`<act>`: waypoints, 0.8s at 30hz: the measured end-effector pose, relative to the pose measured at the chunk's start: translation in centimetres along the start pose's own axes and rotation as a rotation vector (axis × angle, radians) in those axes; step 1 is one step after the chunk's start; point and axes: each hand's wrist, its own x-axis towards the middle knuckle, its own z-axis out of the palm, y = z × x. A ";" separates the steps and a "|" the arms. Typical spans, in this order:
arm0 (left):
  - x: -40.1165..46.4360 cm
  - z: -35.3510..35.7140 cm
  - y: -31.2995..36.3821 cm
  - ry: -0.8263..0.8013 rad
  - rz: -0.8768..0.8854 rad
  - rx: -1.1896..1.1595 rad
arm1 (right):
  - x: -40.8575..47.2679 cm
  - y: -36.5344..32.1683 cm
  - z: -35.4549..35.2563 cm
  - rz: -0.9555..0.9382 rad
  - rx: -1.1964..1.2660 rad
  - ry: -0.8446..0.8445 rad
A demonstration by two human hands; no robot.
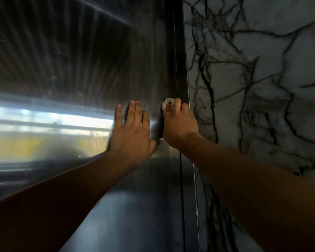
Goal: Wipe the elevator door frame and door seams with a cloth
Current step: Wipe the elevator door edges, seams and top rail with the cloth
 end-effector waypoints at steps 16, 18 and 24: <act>-10.0 1.6 5.5 -0.068 0.090 -0.026 | -11.6 -1.7 2.7 -0.063 -0.007 -0.093; -11.3 1.9 6.0 -0.084 0.094 -0.029 | -13.1 -2.0 3.0 -0.069 -0.006 -0.111; -15.2 2.1 7.1 -0.116 0.114 -0.054 | -17.7 -2.4 4.9 -0.051 -0.038 -0.057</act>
